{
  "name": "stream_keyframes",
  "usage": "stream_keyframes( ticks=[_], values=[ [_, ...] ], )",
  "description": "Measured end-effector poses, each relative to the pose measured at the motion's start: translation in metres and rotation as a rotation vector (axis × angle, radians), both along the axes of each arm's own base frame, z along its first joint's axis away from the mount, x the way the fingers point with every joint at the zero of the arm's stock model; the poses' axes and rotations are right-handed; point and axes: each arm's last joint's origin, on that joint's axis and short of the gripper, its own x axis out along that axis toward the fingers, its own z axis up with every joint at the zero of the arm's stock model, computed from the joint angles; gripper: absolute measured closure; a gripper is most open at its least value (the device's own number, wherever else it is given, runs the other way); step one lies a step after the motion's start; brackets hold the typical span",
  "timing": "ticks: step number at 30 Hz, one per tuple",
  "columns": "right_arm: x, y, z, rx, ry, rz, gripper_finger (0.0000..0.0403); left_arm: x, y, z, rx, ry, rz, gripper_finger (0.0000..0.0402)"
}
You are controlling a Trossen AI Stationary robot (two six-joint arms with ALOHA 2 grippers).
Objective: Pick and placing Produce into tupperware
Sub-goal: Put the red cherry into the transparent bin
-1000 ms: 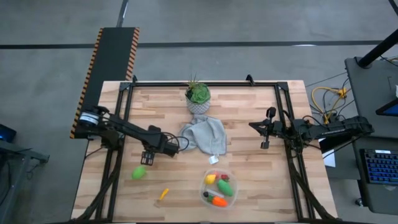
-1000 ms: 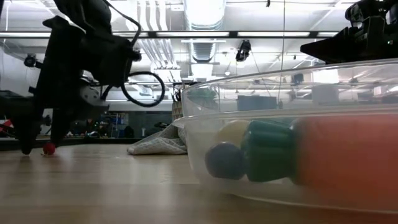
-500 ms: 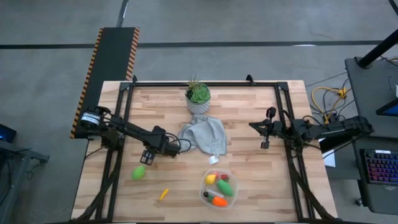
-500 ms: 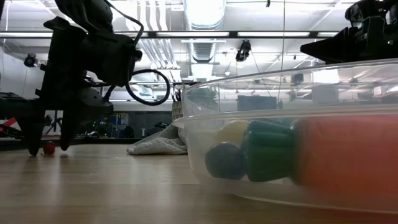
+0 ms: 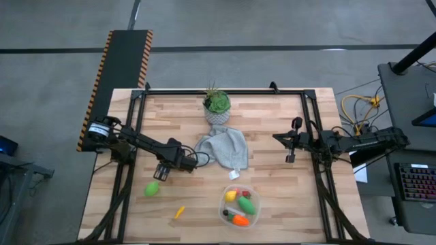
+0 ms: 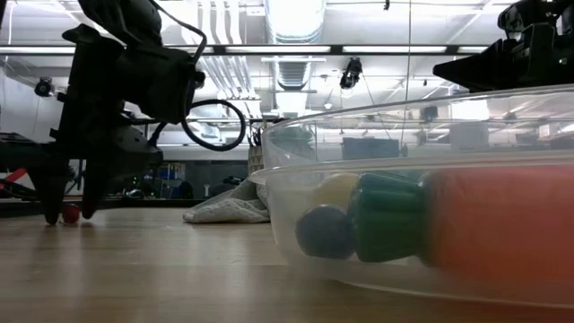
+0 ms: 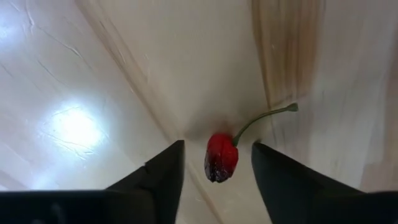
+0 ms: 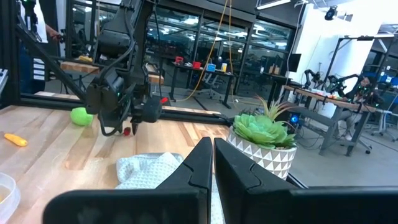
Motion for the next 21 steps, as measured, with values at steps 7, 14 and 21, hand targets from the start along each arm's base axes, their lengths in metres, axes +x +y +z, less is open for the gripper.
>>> stream_keyframes(
  ticks=[7, 14, 21],
  values=[
    [0.0000, 0.0000, 0.0000, 0.000, 0.000, 0.000, 0.0394, 0.0002, -0.0010, -0.0004, -0.031, -0.001, 0.018, 0.0333],
    [0.0000, 0.0000, 0.0000, 0.000, 0.000, 0.000, 0.0394, 0.0013, -0.0012, 0.0005, -0.034, -0.005, 0.022, 0.0389],
    [0.0000, 0.0000, 0.0000, 0.000, 0.000, 0.000, 0.0394, 0.0014, -0.0012, 0.0004, -0.024, -0.014, 0.066, 0.0396]
  ],
)
